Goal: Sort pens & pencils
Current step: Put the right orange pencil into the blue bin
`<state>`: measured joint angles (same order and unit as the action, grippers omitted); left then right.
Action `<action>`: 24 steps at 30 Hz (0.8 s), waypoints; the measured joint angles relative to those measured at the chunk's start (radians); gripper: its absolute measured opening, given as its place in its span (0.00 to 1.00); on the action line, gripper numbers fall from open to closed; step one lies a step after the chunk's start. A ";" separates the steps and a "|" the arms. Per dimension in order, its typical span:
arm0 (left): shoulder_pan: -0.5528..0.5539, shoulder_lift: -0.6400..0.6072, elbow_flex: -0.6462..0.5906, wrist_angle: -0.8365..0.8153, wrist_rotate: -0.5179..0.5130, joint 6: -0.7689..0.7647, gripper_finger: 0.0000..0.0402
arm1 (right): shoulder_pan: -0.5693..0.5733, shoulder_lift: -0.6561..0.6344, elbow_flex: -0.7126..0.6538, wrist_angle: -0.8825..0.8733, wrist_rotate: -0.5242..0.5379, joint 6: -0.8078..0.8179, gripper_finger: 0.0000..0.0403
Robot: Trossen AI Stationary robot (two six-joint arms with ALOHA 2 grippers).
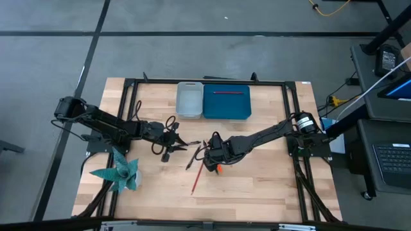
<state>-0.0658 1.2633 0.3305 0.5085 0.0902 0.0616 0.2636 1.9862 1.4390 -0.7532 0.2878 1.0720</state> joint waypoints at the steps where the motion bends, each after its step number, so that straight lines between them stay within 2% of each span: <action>1: 0.000 0.000 0.000 0.000 0.000 0.000 0.21 | -0.001 0.000 -0.007 0.005 -0.003 0.000 0.29; 7: 0.000 0.000 0.000 0.000 0.000 -0.004 0.21 | -0.013 0.000 -0.040 0.045 -0.010 0.001 0.34; 24: -0.001 0.000 0.000 0.000 0.000 -0.008 0.21 | -0.039 0.000 -0.184 0.252 -0.057 0.048 0.34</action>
<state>-0.0666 1.2632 0.3305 0.5086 0.0902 0.0540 0.2245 1.9862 1.2547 -0.5017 0.2304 1.1198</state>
